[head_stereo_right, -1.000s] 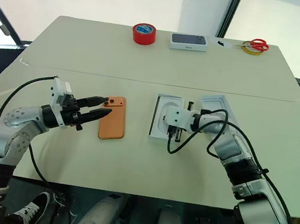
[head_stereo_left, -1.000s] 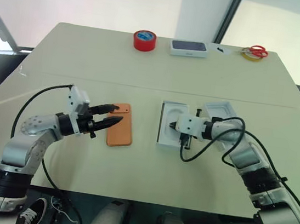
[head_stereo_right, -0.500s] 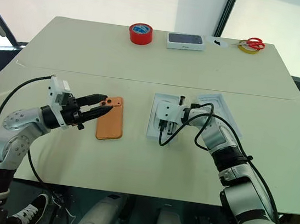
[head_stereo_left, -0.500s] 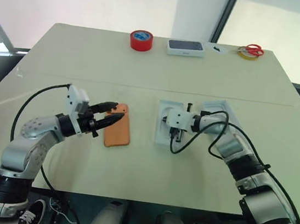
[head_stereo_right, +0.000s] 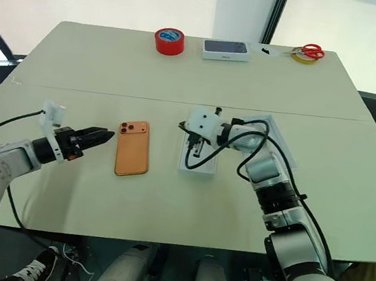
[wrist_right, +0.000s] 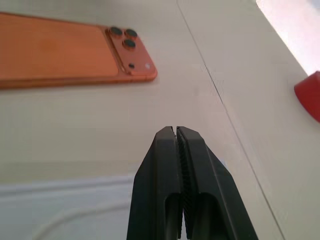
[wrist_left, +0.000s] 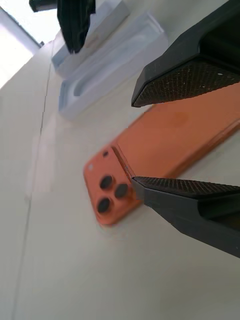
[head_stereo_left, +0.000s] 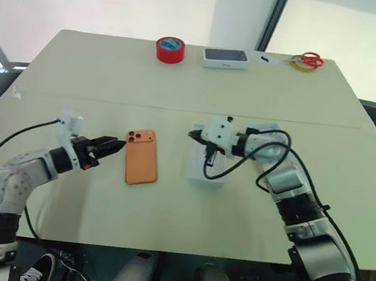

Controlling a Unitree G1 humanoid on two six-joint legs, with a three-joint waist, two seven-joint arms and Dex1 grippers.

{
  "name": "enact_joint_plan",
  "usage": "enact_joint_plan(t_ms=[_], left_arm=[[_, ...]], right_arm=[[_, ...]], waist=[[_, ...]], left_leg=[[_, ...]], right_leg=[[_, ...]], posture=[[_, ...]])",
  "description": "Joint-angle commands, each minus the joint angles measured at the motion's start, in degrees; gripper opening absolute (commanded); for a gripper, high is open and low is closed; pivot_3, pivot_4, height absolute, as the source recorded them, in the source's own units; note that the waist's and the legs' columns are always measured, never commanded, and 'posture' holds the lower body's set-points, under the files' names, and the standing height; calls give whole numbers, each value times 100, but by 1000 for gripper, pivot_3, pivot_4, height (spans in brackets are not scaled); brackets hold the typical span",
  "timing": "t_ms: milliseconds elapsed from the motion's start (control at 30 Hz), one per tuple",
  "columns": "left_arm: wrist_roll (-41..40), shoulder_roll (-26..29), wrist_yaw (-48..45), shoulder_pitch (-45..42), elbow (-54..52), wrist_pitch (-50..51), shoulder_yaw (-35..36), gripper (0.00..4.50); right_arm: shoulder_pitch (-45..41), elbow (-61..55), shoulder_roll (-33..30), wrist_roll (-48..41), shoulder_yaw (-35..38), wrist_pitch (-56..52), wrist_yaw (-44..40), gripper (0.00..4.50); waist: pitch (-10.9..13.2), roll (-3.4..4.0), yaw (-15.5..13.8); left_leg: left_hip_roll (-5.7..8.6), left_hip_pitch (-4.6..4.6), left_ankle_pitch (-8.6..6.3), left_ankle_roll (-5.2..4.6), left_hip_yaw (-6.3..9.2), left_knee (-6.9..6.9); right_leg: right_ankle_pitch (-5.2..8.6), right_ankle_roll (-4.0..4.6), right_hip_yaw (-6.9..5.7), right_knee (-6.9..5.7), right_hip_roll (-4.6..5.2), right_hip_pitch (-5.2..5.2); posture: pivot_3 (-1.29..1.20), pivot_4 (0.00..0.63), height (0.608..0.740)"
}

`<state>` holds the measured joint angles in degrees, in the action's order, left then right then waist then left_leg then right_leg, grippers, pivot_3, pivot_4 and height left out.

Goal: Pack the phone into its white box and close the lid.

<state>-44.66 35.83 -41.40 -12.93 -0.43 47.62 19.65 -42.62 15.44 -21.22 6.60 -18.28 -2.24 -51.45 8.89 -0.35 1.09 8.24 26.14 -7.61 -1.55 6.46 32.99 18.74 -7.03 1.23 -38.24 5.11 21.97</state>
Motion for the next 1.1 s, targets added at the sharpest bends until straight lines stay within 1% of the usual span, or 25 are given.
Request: enact_joint_plan(t_ms=[33, 100, 133, 167, 200, 233, 267, 300, 367, 467, 633, 733, 900, 1033, 1100], left_arm=[[-466, -25, 303, -2, -28, 400, 564, 2343], [-468, -34, 489, 78, -53, 529, 645, 2343], [-506, -66, 533, 102, -65, 549, 697, 2583], [-394, -90, 657, 150, -107, 482, 680, 2865], [-439, -85, 746, 190, -99, 646, 687, 3219], [-580, -113, 778, 215, -91, 821, 726, 3647], [-693, -130, 799, 228, -86, 954, 754, 4209], [-819, -145, 877, 227, -75, 1183, 789, 4481], [-625, -163, 1043, 275, -139, 1155, 680, 4481], [-566, -263, 1341, 171, -96, 1306, 597, 4481], [-799, -572, 1597, 2, -229, 1723, 471, 4481], [-879, -719, 1696, -79, -213, 1887, 525, 4481], [-896, -949, 1914, -173, -122, 2277, 334, 4481], [-995, -1167, 2078, -367, -67, 2633, 290, 4481], [-927, -1224, 2082, -416, -96, 2727, 144, 4481]], right_arm=[[-361, -21, 453, 364, -407, 1, 289, 117], [-437, 187, 669, 603, -657, 113, 410, 117], [-441, 272, 739, 708, -767, 166, 448, 39], [-427, 330, 806, 799, -871, 207, 488, 0], [-430, 398, 854, 912, -983, 173, 505, 0], [-439, 469, 883, 1023, -1084, 186, 528, 0], [-449, 519, 895, 1091, -1140, 198, 543, 0], [-472, 588, 896, 1176, -1193, 183, 566, 0], [-533, 739, 916, 1307, -1264, 54, 570, 0], [-598, 895, 943, 1449, -1341, -74, 499, 0], [-663, 1057, 980, 1558, -1343, -251, 421, 0], [-572, 908, 1001, 1456, -1305, -385, 242, 0], [-332, 364, 1103, 1143, -1272, -959, -255, 0], [-276, 187, 1115, 1090, -1292, -1199, -375, 0], [-268, 161, 1112, 1101, -1299, -1218, -377, 0]], waist=[[0, 0, -5], [-1, -1, 1], [0, -1, 0], [-1, -1, -18], [-1, -1, -32], [-1, -3, -41], [-1, -3, -47], [-1, -3, -48], [-1, -3, -36], [-2, -3, -29], [-3, -4, -41], [-4, -5, -43], [-8, -5, -39], [-10, -2, -45], [-11, -2, -48]], left_leg=[[0, 0, 1, 2, -1, 0], [0, 0, 4, 6, 0, 0], [0, 0, 4, 8, 0, -1], [0, 0, 5, 9, 0, -1], [0, 0, 6, 10, 0, -1], [1, 0, 10, 16, 0, -1], [1, 0, 11, 18, 0, 0], [1, 0, 10, 16, 0, 0], [1, 0, 8, 14, 0, 0], [-1, -1, 11, 19, 1, -1], [-1, -7, 13, 22, 0, -3], [0, -7, 13, 22, 0, -2], [0, -16, 11, 20, 0, -3], [0, -73, 5, 13, 0, -17], [0, -74, 4, 12, 0, -17]], right_leg=[[-1, 2, 0, -1, 0, 0], [-2, 4, 0, -2, -1, 1], [-3, 5, 0, -3, -2, 2], [-3, 5, 0, -4, -3, 2], [-4, 6, 0, -3, -3, 1], [-4, 8, 0, -3, -4, 0], [-7, 12, 0, -3, -5, 0], [-8, 14, 0, -3, -8, 0], [-9, 15, 0, -4, -10, 1], [-9, 15, 0, -6, -9, 3], [-9, 15, 1, -10, -9, 0], [-9, 15, 1, -9, -8, -3], [-9, 15, 1, -9, -7, -10], [-9, 16, 1, 5, -5, -61], [-8, 16, 1, 6, -4, -62]], posture=[[0, 150, 736], [0, 150, 736], [0, 150, 736], [0, 150, 736], [0, 150, 736], [0, 150, 736], [0, 150, 736], [0, 150, 736], [0, 150, 736], [0, 150, 736], [0, 150, 736], [0, 150, 736], [0, 150, 736], [0, 150, 736], [0, 150, 736]])
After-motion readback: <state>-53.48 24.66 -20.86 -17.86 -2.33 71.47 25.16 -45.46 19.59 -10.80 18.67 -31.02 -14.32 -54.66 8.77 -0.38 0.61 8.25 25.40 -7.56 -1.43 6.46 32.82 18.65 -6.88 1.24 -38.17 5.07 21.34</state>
